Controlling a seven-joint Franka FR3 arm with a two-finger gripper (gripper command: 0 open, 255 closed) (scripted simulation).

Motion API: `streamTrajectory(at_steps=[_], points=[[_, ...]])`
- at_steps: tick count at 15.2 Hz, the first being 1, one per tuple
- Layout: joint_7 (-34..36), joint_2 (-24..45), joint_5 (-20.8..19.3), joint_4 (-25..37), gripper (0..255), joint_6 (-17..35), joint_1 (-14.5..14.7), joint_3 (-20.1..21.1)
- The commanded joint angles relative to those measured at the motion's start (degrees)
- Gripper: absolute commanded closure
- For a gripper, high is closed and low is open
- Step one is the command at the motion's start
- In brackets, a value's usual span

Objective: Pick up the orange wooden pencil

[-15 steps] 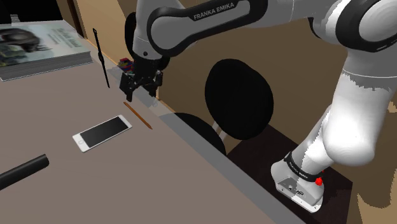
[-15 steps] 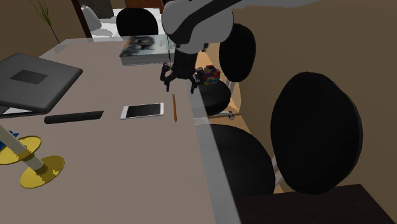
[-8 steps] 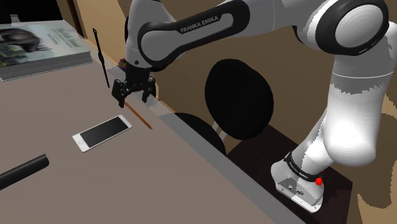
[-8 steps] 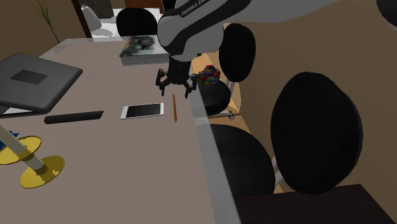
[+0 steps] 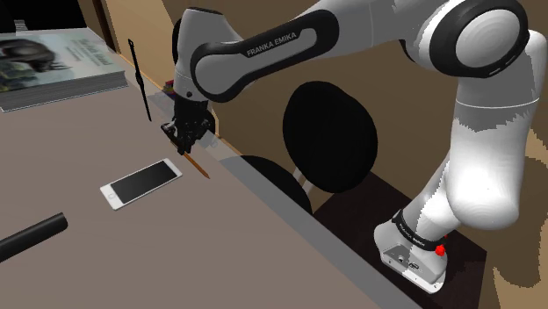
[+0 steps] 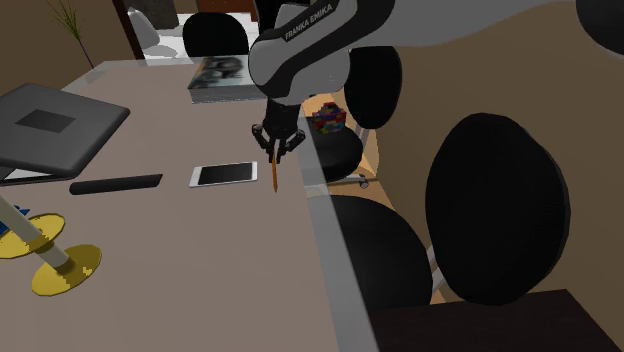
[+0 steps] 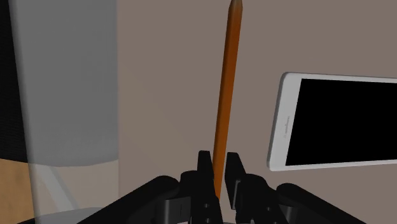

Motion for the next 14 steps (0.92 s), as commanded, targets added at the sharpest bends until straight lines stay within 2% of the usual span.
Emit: streamTrajectory(at_steps=[1, 6, 14], points=[[0.0, 0.0, 0.0, 0.0, 255, 0.0, 0.0, 0.0], [0.1, 0.0, 0.0, -0.1, 255, 0.1, 0.0, 0.0], [0.4, -2.6, 0.6, 2.4, 255, -4.9, -0.3, 0.4]])
